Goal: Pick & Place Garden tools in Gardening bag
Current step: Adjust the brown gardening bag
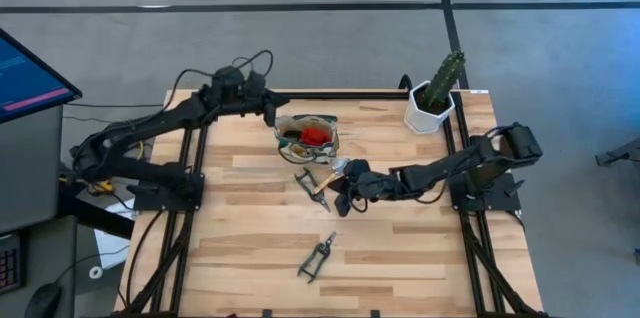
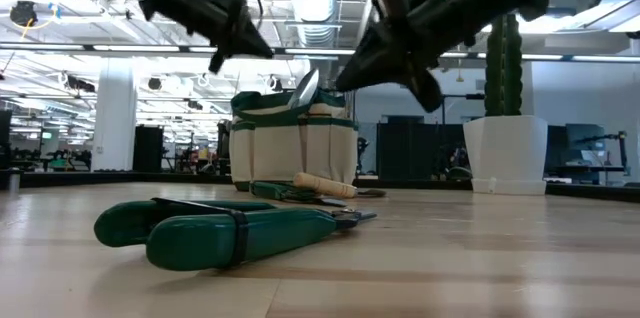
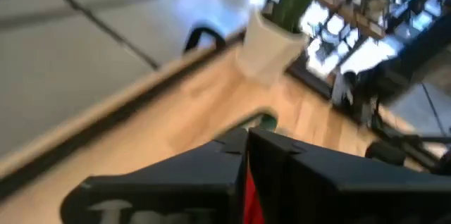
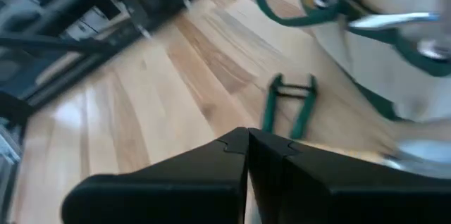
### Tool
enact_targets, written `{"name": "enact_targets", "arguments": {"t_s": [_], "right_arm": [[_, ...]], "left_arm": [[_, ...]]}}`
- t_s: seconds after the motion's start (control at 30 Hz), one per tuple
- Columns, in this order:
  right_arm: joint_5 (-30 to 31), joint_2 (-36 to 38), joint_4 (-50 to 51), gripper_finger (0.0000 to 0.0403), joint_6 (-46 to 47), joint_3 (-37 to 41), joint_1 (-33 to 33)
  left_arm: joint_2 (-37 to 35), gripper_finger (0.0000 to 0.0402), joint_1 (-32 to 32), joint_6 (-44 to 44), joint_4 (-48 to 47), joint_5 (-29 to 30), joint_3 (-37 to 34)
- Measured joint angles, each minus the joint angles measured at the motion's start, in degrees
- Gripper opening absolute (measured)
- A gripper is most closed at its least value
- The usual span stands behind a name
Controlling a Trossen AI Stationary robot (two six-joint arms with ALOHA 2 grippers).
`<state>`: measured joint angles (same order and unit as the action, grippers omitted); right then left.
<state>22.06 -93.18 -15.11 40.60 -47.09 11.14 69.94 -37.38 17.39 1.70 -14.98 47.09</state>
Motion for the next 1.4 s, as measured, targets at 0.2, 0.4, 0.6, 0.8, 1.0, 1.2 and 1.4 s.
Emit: {"name": "enact_targets", "arguments": {"t_s": [0.2, 0.4, 0.6, 0.8, 1.0, 1.2, 1.4], "right_arm": [[0.0, -3.7, -4.2, 0.0, 0.0, 0.0, -1.9], [0.0, -3.8, -3.4, 0.0, -1.2, 0.0, -4.2], [-5.4, -5.6, -4.2, 0.0, -3.1, -0.1, -7.1], [-10.8, -10.4, -9.3, 0.0, -3.0, -0.1, -8.6], [-11.6, -15.0, -13.1, 0.0, -4.6, -3.4, -10.2], [-11.3, -15.1, -12.0, 0.0, -5.2, -4.1, -13.1], [-11.3, -14.9, -10.1, 0.0, -6.2, -4.1, -15.5]], "left_arm": [[8.4, 0.0001, -2.1, 0.0, 0.3, -7.2, 0.0], [14.2, 0.0001, -3.1, -0.5, 2.7, -12.2, 0.0], [17.3, 0.0001, -6.0, -0.4, 3.6, -15.5, 0.0], [17.8, 0.0001, -7.1, 0.9, 4.0, -17.0, 0.0], [17.8, 0.0001, -7.2, 1.1, 4.0, -19.8, 0.0], [17.8, 0.0001, -6.9, 4.4, 3.4, -22.1, 0.0], [17.8, 0.0001, -6.9, 4.5, -0.4, -22.4, 0.0]]}}
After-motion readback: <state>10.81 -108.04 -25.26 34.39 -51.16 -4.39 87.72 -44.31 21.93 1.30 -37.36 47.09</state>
